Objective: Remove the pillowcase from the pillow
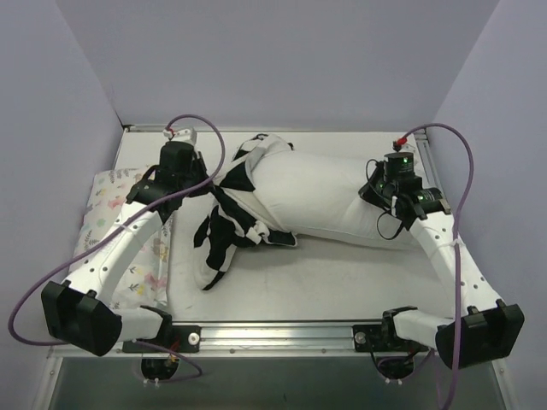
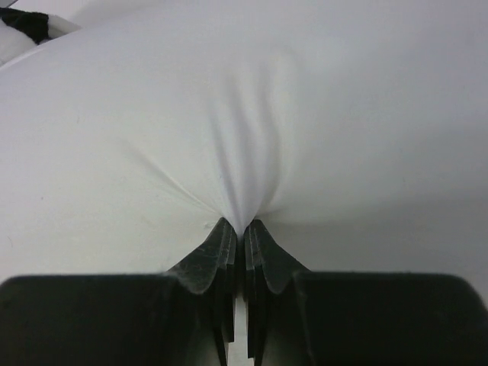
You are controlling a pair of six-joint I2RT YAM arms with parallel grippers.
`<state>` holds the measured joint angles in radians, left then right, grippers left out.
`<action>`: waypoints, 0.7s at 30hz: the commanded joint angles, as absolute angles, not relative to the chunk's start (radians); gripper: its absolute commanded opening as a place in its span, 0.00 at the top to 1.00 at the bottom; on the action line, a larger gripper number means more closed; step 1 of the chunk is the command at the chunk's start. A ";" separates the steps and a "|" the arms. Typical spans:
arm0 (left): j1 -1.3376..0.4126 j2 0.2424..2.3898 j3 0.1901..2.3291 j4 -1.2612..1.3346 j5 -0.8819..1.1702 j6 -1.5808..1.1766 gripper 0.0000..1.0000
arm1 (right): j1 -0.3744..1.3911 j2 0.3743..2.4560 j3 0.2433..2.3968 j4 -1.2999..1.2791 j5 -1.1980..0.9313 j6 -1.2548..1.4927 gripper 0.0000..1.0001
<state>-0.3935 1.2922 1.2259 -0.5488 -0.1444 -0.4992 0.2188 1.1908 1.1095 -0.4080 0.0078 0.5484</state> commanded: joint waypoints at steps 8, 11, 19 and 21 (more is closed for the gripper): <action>-0.172 1.262 1.220 -0.551 -0.182 -0.511 1.00 | 0.063 1.106 1.169 -0.531 0.101 0.486 1.00; -0.154 1.287 1.197 -0.520 -0.212 -0.511 1.00 | 0.040 1.100 1.175 -0.540 0.106 0.476 1.00; -0.262 1.400 1.230 -0.466 -0.110 -0.485 1.00 | 0.222 1.059 1.232 -0.549 0.042 0.401 0.51; -0.290 1.430 1.217 -0.453 -0.101 -0.488 1.00 | 0.389 1.057 1.236 -0.529 0.104 0.364 0.23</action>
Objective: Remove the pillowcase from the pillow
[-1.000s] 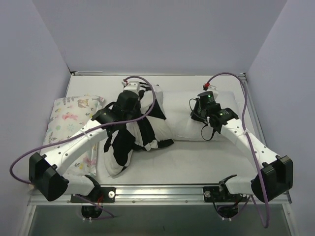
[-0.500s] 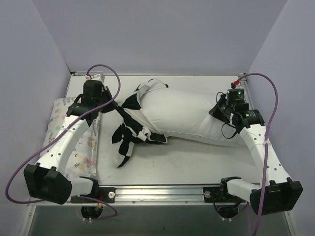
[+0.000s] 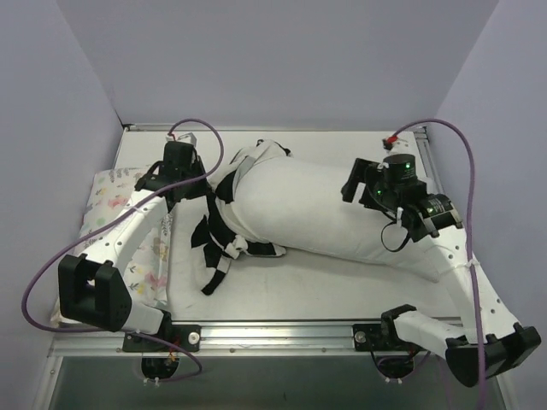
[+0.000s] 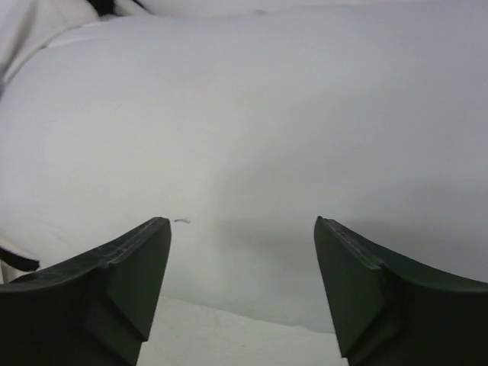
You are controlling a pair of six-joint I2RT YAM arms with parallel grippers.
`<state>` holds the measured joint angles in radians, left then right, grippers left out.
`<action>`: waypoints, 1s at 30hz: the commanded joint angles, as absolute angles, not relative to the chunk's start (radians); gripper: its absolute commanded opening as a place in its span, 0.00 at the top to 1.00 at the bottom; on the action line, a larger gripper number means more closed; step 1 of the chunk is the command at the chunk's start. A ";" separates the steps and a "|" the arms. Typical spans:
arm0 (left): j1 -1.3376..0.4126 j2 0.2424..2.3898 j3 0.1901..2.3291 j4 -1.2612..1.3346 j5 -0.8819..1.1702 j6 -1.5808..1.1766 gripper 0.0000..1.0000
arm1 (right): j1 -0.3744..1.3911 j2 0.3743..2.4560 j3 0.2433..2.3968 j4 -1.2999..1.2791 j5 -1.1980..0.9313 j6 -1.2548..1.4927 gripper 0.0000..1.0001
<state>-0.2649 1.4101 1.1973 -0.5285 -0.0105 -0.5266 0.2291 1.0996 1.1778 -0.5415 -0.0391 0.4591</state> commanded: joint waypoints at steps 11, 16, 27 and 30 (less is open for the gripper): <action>-0.374 1.459 1.109 -0.364 -0.087 -0.537 1.00 | 0.923 1.495 1.397 -0.410 0.383 0.219 0.00; -0.373 1.439 1.117 -0.374 -0.087 -0.529 1.00 | 0.924 1.734 1.465 -0.390 0.417 0.207 0.00; -0.276 1.427 1.121 -0.380 -0.072 -0.535 1.00 | 0.646 1.506 1.269 -0.482 0.401 0.396 1.00; -0.236 1.419 1.126 -0.377 -0.057 -0.537 1.00 | 0.582 1.412 1.207 -0.477 0.336 0.410 1.00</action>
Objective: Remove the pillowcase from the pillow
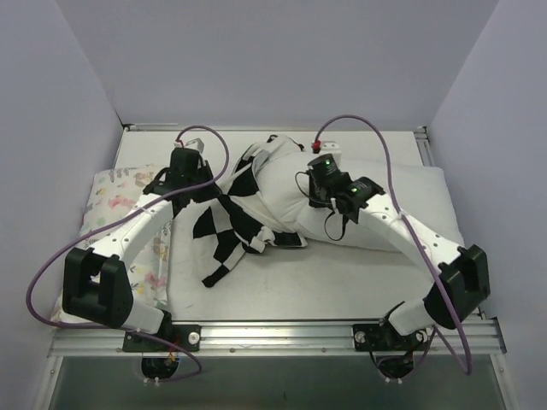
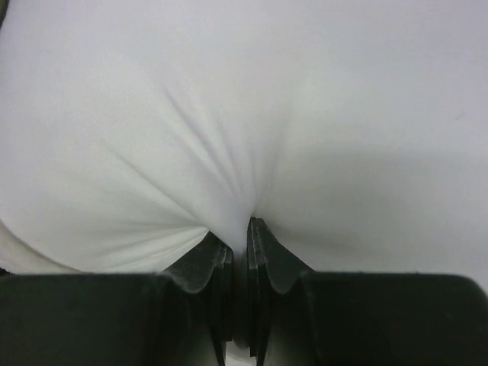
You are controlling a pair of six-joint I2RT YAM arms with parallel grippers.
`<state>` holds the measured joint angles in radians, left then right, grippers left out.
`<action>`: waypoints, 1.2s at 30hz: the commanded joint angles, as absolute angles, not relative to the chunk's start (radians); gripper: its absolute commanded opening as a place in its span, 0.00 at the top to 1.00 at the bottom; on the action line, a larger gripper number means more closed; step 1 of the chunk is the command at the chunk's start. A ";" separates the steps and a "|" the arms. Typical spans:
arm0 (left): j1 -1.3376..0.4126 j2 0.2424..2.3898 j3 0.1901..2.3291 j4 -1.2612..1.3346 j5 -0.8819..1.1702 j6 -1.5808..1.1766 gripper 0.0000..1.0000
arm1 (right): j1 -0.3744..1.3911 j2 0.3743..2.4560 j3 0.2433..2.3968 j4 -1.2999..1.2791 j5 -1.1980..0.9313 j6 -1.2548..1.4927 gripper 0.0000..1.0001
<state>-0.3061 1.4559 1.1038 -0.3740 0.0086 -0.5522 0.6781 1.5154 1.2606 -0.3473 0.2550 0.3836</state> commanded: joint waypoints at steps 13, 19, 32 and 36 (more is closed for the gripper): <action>-0.175 1.420 1.144 -0.388 -0.015 -0.535 1.00 | 0.433 1.158 1.213 -0.502 0.170 0.419 1.00; -0.161 1.413 1.135 -0.391 -0.049 -0.537 1.00 | 0.411 1.066 1.279 -0.519 0.103 0.445 1.00; -0.163 1.393 1.025 -0.318 -0.009 -0.601 1.00 | 0.439 1.296 1.615 -0.422 -0.055 0.497 1.00; -0.199 1.332 0.945 -0.293 0.023 -0.597 1.00 | 0.456 1.402 1.507 -0.214 -0.094 0.534 1.00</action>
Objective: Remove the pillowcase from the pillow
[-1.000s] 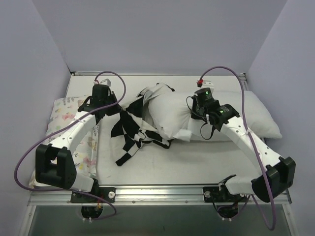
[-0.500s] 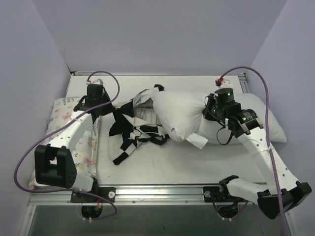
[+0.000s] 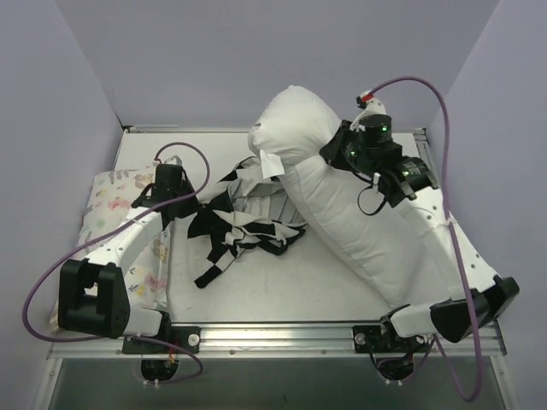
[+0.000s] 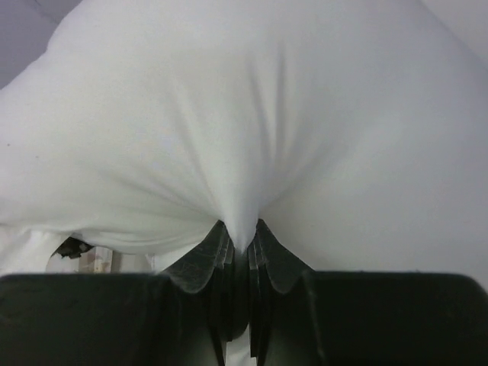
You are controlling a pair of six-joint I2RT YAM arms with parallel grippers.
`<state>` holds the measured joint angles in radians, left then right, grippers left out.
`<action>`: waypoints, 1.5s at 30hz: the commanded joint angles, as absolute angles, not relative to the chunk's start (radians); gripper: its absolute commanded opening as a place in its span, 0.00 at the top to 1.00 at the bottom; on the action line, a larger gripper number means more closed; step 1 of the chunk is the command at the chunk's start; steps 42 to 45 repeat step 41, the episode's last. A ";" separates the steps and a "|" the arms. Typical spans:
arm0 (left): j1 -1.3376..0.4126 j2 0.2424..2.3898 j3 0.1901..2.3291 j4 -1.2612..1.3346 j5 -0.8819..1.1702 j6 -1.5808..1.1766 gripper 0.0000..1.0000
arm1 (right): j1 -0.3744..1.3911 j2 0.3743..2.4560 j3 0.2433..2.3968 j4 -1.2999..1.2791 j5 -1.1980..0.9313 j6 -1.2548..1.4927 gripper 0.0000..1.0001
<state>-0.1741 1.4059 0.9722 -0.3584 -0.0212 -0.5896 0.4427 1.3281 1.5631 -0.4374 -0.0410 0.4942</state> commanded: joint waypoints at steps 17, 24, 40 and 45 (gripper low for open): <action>-0.276 0.953 1.020 -0.472 0.178 -0.440 0.17 | 0.568 1.237 1.364 -0.179 -0.069 0.505 0.00; -0.357 0.839 1.002 -0.459 0.192 -0.407 0.16 | 0.572 0.852 1.077 -0.257 0.093 0.506 0.00; -0.410 0.773 0.939 -0.446 0.156 -0.371 0.16 | 0.571 0.626 0.810 -0.370 0.193 0.505 0.00; -0.410 0.773 0.937 -0.448 0.153 -0.368 0.16 | 0.571 0.632 0.814 -0.370 0.193 0.497 0.00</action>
